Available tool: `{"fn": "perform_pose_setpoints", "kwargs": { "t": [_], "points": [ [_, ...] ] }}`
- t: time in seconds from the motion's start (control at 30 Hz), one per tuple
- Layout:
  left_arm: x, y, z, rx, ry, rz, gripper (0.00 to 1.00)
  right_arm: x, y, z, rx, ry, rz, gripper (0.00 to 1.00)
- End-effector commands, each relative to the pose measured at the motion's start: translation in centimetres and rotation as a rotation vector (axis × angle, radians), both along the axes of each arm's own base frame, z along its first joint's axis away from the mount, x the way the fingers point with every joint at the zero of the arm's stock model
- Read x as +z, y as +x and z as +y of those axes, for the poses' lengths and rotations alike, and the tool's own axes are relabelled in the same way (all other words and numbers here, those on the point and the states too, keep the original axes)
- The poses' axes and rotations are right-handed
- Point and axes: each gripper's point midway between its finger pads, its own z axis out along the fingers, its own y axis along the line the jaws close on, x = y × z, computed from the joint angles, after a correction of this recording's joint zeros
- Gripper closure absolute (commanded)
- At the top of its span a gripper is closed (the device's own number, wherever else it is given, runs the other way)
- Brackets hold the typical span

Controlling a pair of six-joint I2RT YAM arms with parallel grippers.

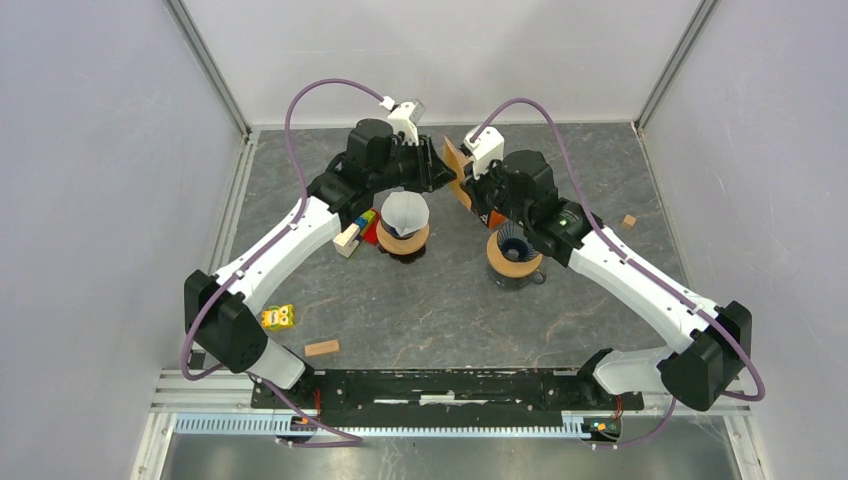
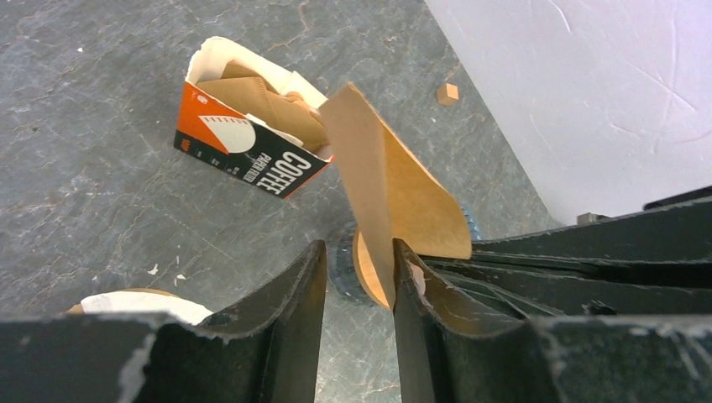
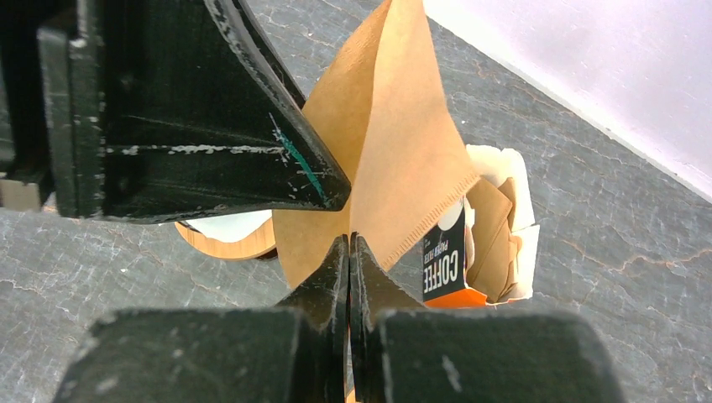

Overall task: Place the coffee filter in the dripper
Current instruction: Place the coffee filter in the coffee dripper.

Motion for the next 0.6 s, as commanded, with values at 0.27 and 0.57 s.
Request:
{"fn": "perform_pose_setpoints", "kwargs": {
  "t": [0.27,0.57],
  "points": [
    [1.4,1.2,-0.8,-0.008,-0.010,-0.045,0.60,1.5,0.3,0.5,-0.008,0.032,-0.033,1.00],
    [1.2,0.9,-1.4,-0.035,-0.033,-0.022,0.98,1.7,1.5,-1.7,-0.117,-0.037,-0.081,1.00]
  ]
}}
